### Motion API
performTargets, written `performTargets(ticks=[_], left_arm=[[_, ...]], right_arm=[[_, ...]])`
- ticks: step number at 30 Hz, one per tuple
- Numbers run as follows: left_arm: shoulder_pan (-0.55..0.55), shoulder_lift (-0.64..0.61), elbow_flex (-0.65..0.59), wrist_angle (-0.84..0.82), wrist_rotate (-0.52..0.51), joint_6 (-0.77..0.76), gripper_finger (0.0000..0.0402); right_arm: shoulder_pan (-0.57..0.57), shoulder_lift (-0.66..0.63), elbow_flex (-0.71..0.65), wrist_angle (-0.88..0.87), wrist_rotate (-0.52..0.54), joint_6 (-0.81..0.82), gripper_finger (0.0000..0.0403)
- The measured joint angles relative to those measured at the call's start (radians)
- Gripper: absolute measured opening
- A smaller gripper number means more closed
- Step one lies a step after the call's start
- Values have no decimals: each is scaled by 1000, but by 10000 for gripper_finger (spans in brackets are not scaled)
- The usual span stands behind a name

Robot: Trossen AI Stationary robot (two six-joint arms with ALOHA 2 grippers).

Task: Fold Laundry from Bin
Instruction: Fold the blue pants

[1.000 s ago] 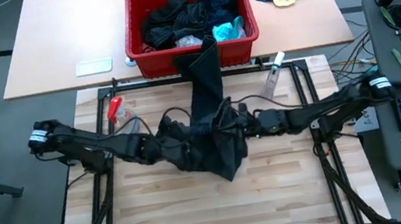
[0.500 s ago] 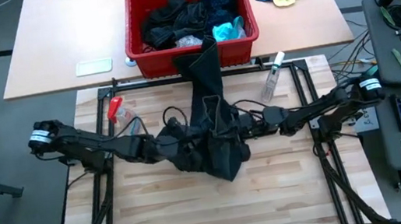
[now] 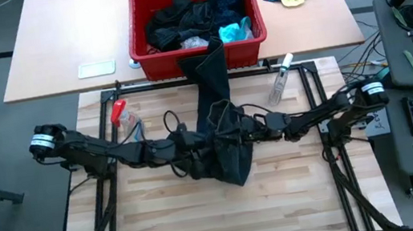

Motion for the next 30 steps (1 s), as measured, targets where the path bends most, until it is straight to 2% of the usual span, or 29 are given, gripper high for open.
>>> performTargets(ticks=[3,6,14,20,26,30], left_arm=[[5,0,-41,65,44,-14,122],[12,0,-47,68,45,-59,140],[17,39,1,62,39,-124,214],[28,144,67,68,-43,-169,253],[29,228,142,61,-97,-128,250],[30,259,171,60,-125,-88,200]], right_arm=[[0,10,0,-3,31,7,9],[0,15,0,-4,45,7,9],[-12,15,0,-8,55,45,9],[-13,16,0,-13,70,59,9],[-13,16,0,-11,68,59,9],[-13,12,0,-11,67,55,9]])
